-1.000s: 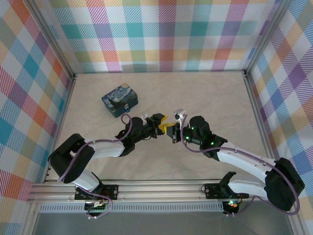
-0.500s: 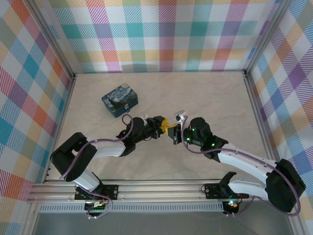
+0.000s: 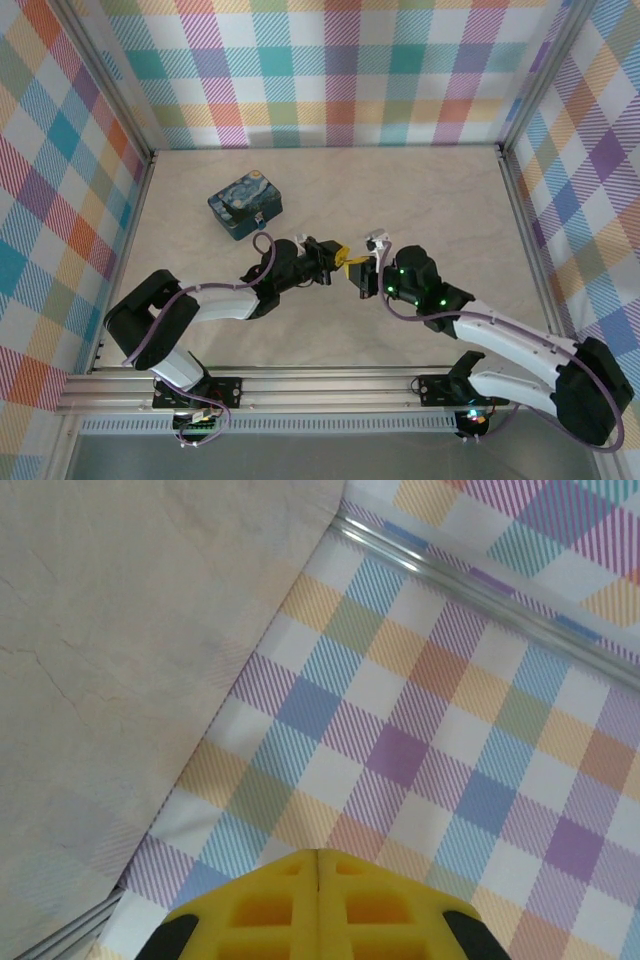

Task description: Unlock a padlock with a key

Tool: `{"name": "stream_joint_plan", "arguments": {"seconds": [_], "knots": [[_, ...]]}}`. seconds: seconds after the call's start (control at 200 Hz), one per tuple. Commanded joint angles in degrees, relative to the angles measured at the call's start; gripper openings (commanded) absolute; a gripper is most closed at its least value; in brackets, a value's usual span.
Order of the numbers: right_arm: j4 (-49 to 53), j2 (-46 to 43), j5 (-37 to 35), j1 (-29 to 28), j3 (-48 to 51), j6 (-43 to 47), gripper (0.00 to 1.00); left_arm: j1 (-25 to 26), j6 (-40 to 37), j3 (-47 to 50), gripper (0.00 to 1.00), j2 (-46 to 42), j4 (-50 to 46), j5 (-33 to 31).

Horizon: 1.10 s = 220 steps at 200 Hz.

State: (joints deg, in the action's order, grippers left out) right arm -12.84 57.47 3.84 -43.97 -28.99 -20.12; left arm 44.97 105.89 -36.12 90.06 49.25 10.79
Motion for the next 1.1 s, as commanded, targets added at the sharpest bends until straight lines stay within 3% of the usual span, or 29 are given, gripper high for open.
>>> {"name": "stream_joint_plan", "arguments": {"seconds": [0.0, 0.14, 0.295, 0.44, 0.515, 0.675, 0.825, 1.095], "knots": [[2.15, -4.10, -2.08, -0.18, 1.65, -0.01, 0.13, 0.12, -4.33, -2.12, 0.00, 0.47, 0.21, -1.29], [5.04, -8.60, 2.82, 1.36, 2.60, -1.91, 0.29, 0.18, -12.55, -4.59, 0.00, -0.55, -2.65, -1.73], [5.43, -13.11, 13.63, 6.93, 2.87, -7.22, 0.41, 0.12, -30.39, -9.51, 0.00, -5.87, -13.15, -2.09], [-2.68, -15.40, 26.57, 15.46, 3.93, -17.43, 0.46, 1.42, -49.92, -14.99, 0.00, -12.59, -26.52, -4.33], [-8.90, -15.48, 30.69, 18.16, 4.30, -22.79, 0.49, 2.26, -56.04, -15.79, 0.00, -15.19, -27.99, -4.69], [-20.41, -13.13, 35.49, 18.72, 2.43, -31.15, 0.55, 2.60, -58.15, -14.55, 0.00, -16.17, -19.80, -2.13], [-31.71, -9.98, 35.00, 18.49, 1.34, -37.34, 0.59, 3.91, -57.84, -14.89, 0.00, -14.66, -12.89, -0.60], [-35.41, -5.54, 32.14, 17.56, 0.38, -38.70, 0.59, 4.61, -57.85, -14.43, 0.00, -15.96, -11.82, -1.82]]}}
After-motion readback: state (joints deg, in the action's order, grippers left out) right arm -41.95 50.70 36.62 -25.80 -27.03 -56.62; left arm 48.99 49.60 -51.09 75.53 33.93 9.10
